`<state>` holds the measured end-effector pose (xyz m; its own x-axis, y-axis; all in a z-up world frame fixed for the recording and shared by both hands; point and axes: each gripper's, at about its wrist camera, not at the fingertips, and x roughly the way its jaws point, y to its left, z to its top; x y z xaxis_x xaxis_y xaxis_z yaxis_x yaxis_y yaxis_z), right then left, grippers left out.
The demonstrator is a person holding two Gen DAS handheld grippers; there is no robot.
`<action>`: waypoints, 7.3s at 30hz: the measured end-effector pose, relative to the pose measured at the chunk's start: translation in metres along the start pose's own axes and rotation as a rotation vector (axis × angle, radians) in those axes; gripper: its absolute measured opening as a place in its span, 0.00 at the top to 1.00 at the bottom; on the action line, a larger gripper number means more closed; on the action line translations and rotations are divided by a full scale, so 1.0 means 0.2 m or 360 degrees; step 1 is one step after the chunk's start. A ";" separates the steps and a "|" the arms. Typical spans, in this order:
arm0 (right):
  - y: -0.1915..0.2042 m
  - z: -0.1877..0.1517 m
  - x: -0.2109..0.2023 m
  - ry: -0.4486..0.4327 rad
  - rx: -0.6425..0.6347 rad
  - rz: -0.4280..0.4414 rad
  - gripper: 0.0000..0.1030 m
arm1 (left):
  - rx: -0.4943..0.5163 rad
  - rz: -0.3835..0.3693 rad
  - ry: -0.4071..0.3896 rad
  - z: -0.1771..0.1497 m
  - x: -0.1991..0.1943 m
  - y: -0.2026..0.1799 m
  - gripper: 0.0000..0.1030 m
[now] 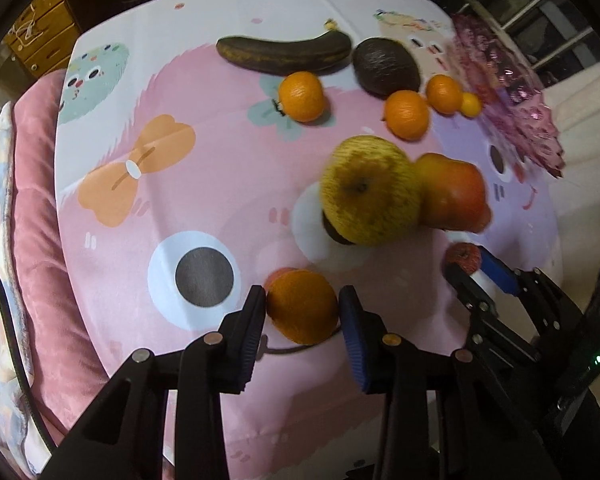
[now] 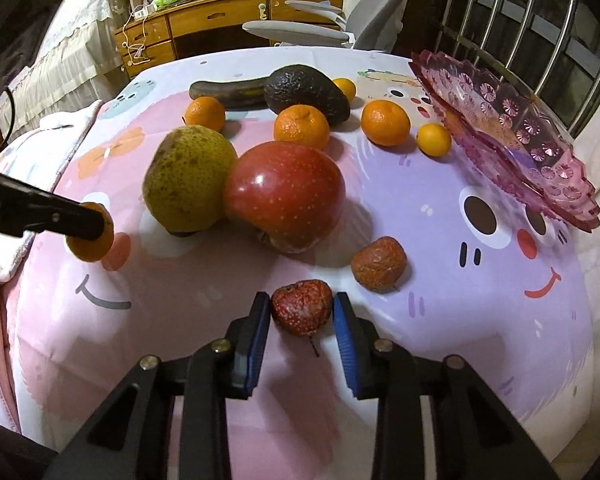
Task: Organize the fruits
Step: 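Close left tool on the tangerine while right tool closes on the dried date, then carry tangerine over the pink bowl and open left tool while right carries date, then lower the dried date into the pink bowl and open the right tool, then withdraw both open tools from the bowl back over the fruit, then close left tool on the yellow pear while right tool grasps another dried date, then lift the pear with the left tool while right tool lifts the date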
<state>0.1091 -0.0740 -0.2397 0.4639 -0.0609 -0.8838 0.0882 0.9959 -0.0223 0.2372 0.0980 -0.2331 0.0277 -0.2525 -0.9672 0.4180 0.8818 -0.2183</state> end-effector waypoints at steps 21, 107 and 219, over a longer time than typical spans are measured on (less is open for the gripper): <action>-0.06 0.08 -0.42 -0.0081 -0.0084 0.0108 0.69 | 0.0059 -0.0265 -0.0407 -0.17 -0.49 -0.29 0.65; -1.01 0.31 -0.31 0.0047 -0.0038 0.0292 0.33 | -0.0261 0.0005 -0.0479 0.11 -0.22 -0.93 0.54; -0.18 0.08 -0.07 -0.0247 -0.0072 -0.0004 0.70 | 0.0229 -0.0040 -0.0181 0.26 0.04 -0.19 0.34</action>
<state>0.1136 -0.1102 -0.2187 0.5946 -0.0696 -0.8010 0.0515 0.9975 -0.0484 0.2687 0.0425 -0.2261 0.1147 -0.3246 -0.9389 0.5452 0.8106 -0.2136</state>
